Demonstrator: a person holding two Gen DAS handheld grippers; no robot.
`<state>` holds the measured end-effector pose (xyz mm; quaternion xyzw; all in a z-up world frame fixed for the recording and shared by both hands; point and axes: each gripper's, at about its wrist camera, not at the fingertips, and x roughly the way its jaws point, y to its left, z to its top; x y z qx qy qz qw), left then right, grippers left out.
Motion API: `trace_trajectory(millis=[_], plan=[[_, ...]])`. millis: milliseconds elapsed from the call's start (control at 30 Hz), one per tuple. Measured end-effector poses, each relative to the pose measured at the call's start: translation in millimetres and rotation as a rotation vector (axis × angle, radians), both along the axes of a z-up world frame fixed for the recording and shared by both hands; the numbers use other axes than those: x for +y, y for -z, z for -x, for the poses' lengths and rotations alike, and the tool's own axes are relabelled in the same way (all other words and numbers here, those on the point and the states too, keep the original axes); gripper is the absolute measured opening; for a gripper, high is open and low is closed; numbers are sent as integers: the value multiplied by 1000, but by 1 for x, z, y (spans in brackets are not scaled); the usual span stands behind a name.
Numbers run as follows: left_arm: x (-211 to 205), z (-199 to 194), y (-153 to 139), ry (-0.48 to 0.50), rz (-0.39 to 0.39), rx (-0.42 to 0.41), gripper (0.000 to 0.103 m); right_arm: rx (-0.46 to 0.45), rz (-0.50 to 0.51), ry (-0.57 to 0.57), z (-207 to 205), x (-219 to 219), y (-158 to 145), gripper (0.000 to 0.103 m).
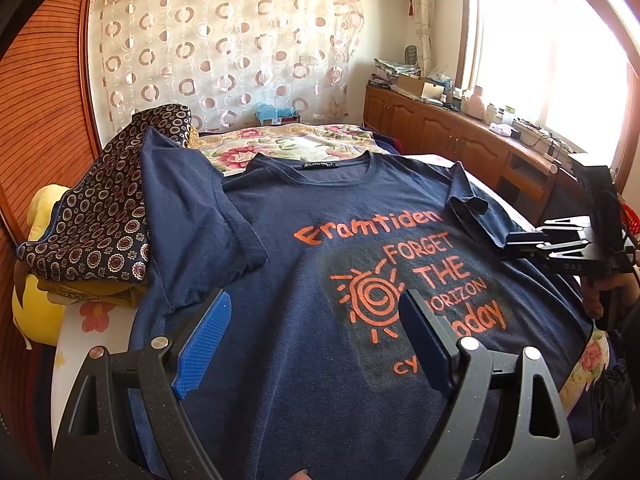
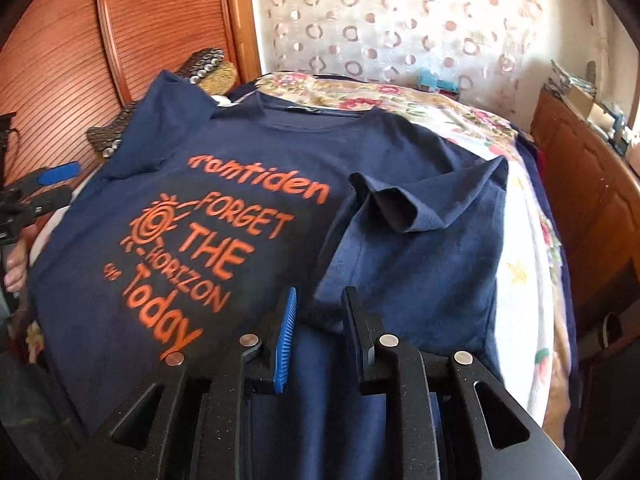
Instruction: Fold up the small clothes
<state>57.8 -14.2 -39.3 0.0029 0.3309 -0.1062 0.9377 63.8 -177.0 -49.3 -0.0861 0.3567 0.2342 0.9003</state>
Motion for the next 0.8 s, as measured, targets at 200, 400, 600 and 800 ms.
trace_trajectory(millis=[200, 400, 600, 800], plan=[[1, 0, -1, -2, -1, -2, 86, -63, -17, 69, 7, -18, -15, 36], [2, -3, -1, 2, -2, 1, 86, -83, 112, 136, -17, -20, -7, 39], [13, -20, -3, -18, -17, 8, 86, -81, 295, 142, -57, -4, 6, 39], [33, -40, -4, -60, -20, 9, 86, -146, 370, 50, -78, 18, -2, 15]])
